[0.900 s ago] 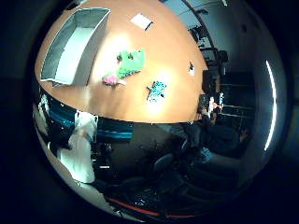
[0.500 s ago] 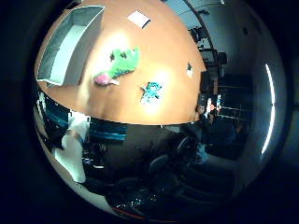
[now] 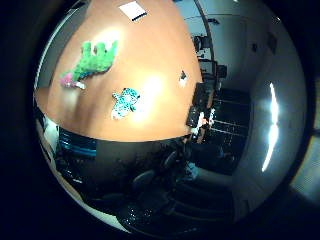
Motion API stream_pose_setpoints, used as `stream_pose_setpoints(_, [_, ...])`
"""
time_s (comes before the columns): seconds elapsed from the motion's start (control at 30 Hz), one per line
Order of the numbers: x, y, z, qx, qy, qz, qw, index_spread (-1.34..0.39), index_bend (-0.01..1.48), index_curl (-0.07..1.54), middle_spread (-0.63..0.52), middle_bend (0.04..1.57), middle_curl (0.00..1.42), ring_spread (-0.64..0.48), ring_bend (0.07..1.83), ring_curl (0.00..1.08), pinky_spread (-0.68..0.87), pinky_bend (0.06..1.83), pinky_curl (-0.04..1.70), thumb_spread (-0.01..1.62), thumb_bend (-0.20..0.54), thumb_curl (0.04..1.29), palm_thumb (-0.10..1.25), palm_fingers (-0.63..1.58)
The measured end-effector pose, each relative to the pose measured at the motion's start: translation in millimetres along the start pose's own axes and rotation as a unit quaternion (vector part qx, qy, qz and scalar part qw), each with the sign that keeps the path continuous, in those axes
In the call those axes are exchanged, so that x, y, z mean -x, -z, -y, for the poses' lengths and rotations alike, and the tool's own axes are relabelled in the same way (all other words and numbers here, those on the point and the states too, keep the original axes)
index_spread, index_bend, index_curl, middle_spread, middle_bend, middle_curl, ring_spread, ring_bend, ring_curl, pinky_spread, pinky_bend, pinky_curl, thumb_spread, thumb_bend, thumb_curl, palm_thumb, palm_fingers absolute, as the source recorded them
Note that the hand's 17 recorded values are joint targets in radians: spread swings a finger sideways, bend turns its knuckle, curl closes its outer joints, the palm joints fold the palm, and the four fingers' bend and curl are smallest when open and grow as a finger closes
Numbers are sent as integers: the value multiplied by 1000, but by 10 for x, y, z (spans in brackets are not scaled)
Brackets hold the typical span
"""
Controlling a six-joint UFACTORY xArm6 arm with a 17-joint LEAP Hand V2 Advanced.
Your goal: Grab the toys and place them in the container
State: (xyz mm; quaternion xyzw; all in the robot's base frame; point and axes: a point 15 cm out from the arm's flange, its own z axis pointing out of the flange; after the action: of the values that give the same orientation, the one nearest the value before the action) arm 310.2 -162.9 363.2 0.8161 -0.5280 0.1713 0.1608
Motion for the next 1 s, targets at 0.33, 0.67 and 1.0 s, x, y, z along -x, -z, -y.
stream_pose_setpoints(0.33, [14, -709, 222, 8, 14, 8, 1000, -405, 164, 299, -39, 187, 308, 166, 197, 250, 374, 263, 321, 1012, -26, 312, 667, 124])
stream_pose_setpoints(0.67, [-47, -1177, 477, 21, 37, -1, 999, -406, 170, 296, 11, 190, 306, 190, 193, 241, 362, 287, 327, 987, -28, 307, 650, 65])
stream_pose_setpoints(1.0, [-6, -1482, 683, 15, 55, 4, 998, -411, 173, 302, -1, 192, 308, 191, 193, 238, 362, 273, 324, 978, -26, 309, 640, 76])
